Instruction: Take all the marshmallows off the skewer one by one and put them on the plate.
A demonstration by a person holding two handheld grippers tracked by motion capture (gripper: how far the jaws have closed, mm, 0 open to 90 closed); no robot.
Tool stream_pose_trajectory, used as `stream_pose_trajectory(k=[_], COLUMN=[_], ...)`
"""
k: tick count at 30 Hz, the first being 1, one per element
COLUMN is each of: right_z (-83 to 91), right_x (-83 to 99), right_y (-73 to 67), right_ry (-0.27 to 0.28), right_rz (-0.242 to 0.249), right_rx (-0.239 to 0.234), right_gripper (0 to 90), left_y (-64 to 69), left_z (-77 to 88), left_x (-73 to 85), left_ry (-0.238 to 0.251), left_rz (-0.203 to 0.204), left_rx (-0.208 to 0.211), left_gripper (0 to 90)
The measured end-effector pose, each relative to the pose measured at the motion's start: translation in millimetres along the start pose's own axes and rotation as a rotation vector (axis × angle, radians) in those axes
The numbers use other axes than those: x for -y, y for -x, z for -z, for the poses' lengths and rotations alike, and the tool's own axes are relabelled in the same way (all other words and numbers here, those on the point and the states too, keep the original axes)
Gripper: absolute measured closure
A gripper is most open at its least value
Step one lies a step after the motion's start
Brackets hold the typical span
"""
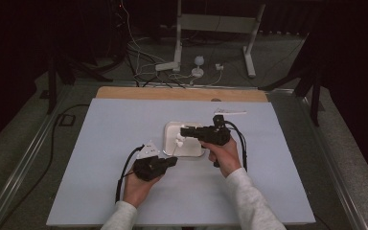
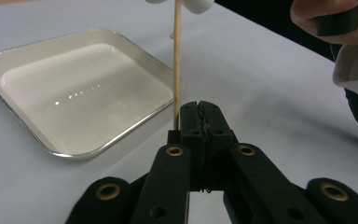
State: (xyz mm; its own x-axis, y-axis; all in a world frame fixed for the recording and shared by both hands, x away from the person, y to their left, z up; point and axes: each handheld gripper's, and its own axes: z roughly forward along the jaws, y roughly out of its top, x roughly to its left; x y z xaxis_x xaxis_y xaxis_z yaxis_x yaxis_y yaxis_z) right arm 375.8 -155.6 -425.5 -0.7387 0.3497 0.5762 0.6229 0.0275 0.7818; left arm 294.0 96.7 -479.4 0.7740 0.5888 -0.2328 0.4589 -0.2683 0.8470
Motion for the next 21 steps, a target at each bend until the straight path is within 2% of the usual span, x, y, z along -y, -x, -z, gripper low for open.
stream_pose_trajectory(k=[3,6,10,13,14,15,17,19,21], right_z=[-0.4,-1.0,0.3,2.6,3.6,5.0,5.6,6.3,5.7], right_x=[-0.2,0.2,-0.6,-1.4,-1.5,-1.4,-1.4,-1.4,-1.4], right_y=[-0.6,-1.4,-1.3,-1.2,-0.9,-0.5,-0.5,-0.7,-1.8], right_ry=[-0.001,-0.007,0.001,0.003,0.004,0.003,0.0,-0.003,-0.007], right_rz=[0.004,0.009,0.007,0.008,0.011,0.012,0.012,0.014,0.02], right_rx=[-0.002,-0.004,-0.003,0.001,0.004,0.009,0.01,0.009,0.012], right_gripper=[77.4,77.5,77.8,77.8,77.9,77.9,77.9,78.0,78.1], left_y=[-0.5,-0.2,0.0,1.1,1.5,1.8,1.8,2.1,1.5], left_z=[0.6,0.8,-0.4,1.9,3.2,4.5,7.4,8.7,9.4], left_x=[-0.5,-0.3,0.3,-0.1,-0.3,-0.5,-1.1,-1.8,-1.8], left_ry=[0.014,0.005,-0.017,-0.001,0.01,0.024,0.052,0.064,0.074], left_rz=[0.005,0.001,-0.002,-0.022,-0.029,-0.036,-0.045,-0.051,-0.045], left_rx=[-0.005,-0.002,-0.028,-0.036,-0.042,-0.055,-0.068,-0.107,-0.111], left_gripper=[80.4,90.0,90.0,90.0,88.4,78.7,76.4,69.8,66.1])
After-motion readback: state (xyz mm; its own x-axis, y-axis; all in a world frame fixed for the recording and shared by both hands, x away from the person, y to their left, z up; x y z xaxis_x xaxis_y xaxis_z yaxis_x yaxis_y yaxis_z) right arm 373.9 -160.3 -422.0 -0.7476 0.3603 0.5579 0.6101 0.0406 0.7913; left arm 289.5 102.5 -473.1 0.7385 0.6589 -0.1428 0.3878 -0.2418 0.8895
